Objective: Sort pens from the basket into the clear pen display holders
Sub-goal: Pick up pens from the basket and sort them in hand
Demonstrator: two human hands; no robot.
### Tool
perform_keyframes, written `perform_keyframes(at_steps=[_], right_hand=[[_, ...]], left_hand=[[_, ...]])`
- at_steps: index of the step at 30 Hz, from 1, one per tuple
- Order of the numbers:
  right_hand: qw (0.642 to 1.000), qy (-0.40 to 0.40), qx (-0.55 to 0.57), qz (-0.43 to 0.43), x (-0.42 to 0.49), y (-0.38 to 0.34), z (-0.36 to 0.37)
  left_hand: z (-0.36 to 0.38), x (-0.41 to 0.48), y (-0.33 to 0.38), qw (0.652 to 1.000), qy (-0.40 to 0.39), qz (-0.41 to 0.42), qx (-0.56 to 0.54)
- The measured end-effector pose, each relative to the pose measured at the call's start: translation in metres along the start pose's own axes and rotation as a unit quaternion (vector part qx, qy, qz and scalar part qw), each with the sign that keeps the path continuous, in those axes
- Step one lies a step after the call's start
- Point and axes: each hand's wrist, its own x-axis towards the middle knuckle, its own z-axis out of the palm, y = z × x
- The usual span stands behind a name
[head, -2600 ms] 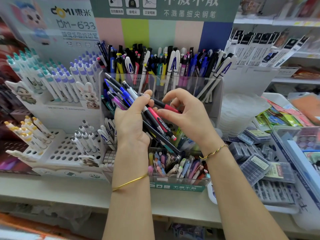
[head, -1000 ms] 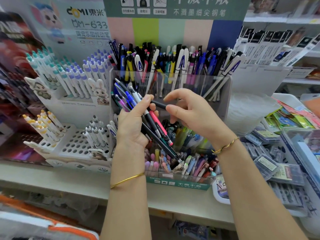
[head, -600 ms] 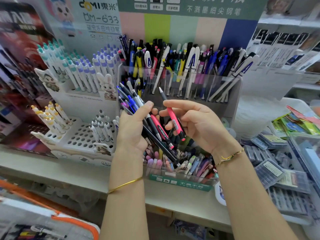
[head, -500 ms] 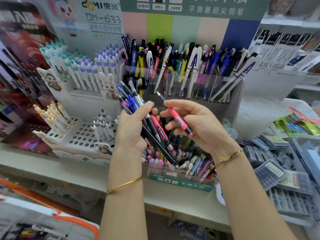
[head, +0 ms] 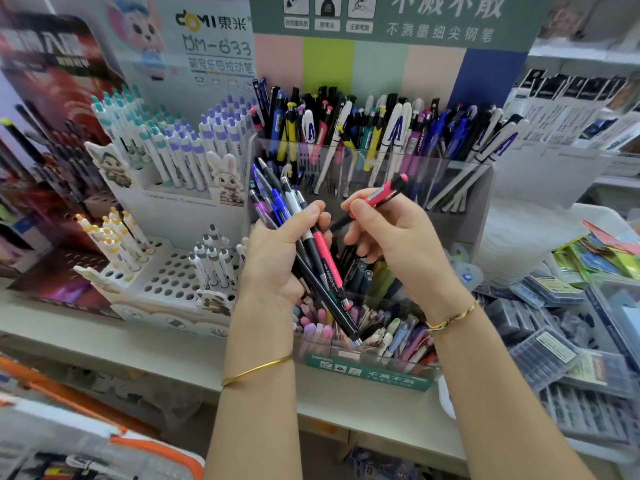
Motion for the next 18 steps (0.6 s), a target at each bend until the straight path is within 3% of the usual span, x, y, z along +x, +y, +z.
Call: perform_keyframes(at_steps=[6, 9, 14, 18], right_hand=[[0.995, 0.052, -0.077, -0.032, 0.005, -0.005, 0.003], [0.998, 0.025, -0.050, -0.027, 0.005, -0.002, 0.001], [0.992, 0.022, -0.080, -0.100, 0.004, 0.007, -0.006], [0.987, -0.032, -0.107, -0.115, 0.000, 0.010, -0.009]], left_hand=[[0.004, 0.003, -0.003, 1.000, -0.003, -0.002, -0.008], [0.005, 0.005, -0.002, 1.000, -0.004, -0.002, 0.009], [0.007, 0.008, -0.002, 1.000, -0.006, -0.013, 0.028], [0.009, 0.011, -0.005, 0.999, 0.002, -0.016, 0.033]])
